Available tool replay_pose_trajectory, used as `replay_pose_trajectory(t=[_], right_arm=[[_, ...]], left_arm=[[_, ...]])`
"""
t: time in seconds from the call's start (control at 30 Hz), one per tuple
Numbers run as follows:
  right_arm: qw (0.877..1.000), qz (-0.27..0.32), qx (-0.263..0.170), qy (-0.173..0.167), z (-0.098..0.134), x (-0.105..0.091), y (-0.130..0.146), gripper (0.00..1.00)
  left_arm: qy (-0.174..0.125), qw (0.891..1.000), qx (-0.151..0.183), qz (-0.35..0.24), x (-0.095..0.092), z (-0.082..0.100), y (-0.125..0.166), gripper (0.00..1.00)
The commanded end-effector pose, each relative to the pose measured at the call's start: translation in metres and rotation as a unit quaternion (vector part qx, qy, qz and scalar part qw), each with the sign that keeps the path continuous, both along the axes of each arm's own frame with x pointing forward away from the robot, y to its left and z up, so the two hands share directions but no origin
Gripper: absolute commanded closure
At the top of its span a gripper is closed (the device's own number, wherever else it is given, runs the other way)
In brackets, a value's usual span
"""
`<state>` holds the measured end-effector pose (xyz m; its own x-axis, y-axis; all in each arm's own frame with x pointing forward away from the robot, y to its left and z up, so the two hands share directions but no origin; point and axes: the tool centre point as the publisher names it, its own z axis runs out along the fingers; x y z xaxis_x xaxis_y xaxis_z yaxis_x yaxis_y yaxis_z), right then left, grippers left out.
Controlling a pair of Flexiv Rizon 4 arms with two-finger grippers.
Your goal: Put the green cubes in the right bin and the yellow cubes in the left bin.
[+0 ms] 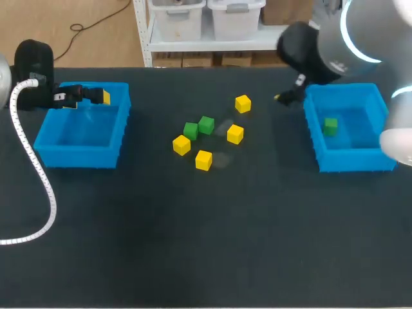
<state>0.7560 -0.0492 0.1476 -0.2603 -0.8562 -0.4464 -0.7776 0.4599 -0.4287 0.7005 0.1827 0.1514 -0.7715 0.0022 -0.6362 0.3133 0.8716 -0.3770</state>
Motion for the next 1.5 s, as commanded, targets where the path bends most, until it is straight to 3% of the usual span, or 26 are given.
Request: replay_pose_trajectory(t=[0.03,0.27,0.43,0.67,0.77,0.83,1.5], right_arm=[[0.999,0.029,-0.01,0.013,-0.006,0.015,0.033,0.0],[0.992,0.104,-0.053,0.054,-0.013,0.022,0.072,0.0],[0.985,0.125,-0.075,0.09,-0.034,0.031,0.095,0.0],[0.979,0.138,-0.104,0.11,-0.059,0.043,0.122,0.0],[0.976,0.152,-0.099,0.122,-0.061,0.044,0.127,0.0],[0.977,0.15,-0.1,0.118,-0.051,0.042,0.13,0.0],[0.977,0.15,-0.1,0.118,-0.051,0.042,0.13,0.0]], left_arm=[[-0.003,1.0,-0.004,-0.002,-0.001,-0.001,0.002,0.0],[-0.003,1.0,-0.004,-0.002,-0.001,-0.001,0.002,0.0],[-0.003,1.0,-0.004,-0.002,-0.001,-0.001,0.002,0.0],[-0.003,1.0,-0.004,-0.002,-0.001,-0.001,0.002,0.0],[-0.003,1.0,-0.004,-0.002,-0.001,-0.001,0.002,0.0],[-0.003,1.0,-0.004,-0.002,-0.001,-0.001,0.002,0.0],[-0.003,1.0,-0.004,-0.002,-0.001,-0.001,0.002,0.0]])
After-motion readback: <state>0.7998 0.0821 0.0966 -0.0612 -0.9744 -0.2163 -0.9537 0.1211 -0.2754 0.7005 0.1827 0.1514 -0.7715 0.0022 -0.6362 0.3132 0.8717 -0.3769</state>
